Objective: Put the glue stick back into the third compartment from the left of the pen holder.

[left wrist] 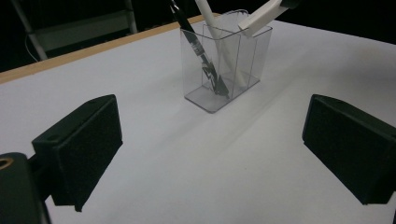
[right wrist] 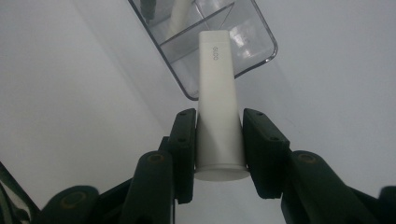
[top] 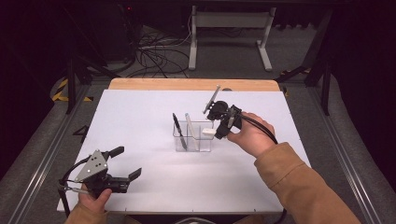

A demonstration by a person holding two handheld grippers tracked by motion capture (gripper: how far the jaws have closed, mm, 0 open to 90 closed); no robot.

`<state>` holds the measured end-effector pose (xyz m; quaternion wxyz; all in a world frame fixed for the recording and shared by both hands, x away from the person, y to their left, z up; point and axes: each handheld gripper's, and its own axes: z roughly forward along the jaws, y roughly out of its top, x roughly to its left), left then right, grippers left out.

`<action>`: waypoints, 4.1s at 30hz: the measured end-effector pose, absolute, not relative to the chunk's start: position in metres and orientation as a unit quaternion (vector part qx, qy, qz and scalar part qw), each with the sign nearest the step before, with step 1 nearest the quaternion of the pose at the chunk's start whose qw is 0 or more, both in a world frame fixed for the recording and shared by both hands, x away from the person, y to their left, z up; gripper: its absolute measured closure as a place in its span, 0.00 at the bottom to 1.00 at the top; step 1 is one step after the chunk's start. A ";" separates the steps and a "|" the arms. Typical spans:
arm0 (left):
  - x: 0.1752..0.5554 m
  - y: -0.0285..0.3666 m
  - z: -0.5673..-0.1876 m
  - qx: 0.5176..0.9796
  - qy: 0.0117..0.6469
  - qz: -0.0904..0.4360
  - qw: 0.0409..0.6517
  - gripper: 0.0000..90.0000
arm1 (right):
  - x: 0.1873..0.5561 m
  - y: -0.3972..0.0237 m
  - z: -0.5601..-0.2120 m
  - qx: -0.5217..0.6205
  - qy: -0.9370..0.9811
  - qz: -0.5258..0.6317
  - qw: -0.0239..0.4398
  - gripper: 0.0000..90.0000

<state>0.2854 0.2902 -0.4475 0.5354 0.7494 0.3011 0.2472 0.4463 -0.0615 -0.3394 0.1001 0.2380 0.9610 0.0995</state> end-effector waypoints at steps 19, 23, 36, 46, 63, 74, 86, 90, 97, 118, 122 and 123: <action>0.286 0.291 -0.448 0.751 0.299 0.249 0.533 0.06 | 0.461 -0.046 -0.341 0.245 0.958 0.101 0.109 0.74; 0.286 0.291 -0.448 0.751 0.299 0.247 0.535 0.06 | 0.462 -0.042 -0.341 0.243 0.958 0.105 0.110 0.74; 0.285 0.293 -0.449 0.748 0.303 0.245 0.537 0.06 | 0.468 -0.027 -0.355 0.231 0.959 0.115 0.117 0.60; 0.284 0.293 -0.449 0.750 0.304 0.247 0.533 0.06 | 0.456 -0.033 -0.341 0.218 0.952 0.168 0.136 0.32; 0.284 0.292 -0.448 0.749 0.305 0.249 0.533 0.06 | 0.429 -0.055 -0.317 0.196 0.927 0.270 0.171 0.16; 0.284 0.293 -0.448 0.749 0.304 0.248 0.534 0.06 | 0.408 -0.084 -0.314 0.194 0.900 0.342 0.190 0.03; 0.284 0.292 -0.449 0.750 0.303 0.250 0.533 0.05 | 0.378 -0.137 -0.326 0.187 0.839 0.465 0.211 0.00; 0.283 0.292 -0.448 0.749 0.301 0.254 0.533 0.05 | 0.368 -0.151 -0.337 0.188 0.826 0.483 0.221 0.00; 0.282 0.291 -0.449 0.751 0.297 0.253 0.532 0.05 | 0.359 -0.172 -0.365 0.197 0.811 0.506 0.217 0.00; 0.281 0.288 -0.451 0.752 0.296 0.283 0.517 0.08 | 0.352 -0.215 -0.444 0.240 0.789 0.535 0.184 0.00; 0.282 0.290 -0.453 0.752 0.296 0.294 0.510 0.08 | 0.349 -0.219 -0.456 0.239 0.795 0.527 0.185 0.00; 0.282 0.290 -0.453 0.752 0.298 0.290 0.512 0.09 | 0.348 -0.220 -0.461 0.242 0.795 0.525 0.183 0.00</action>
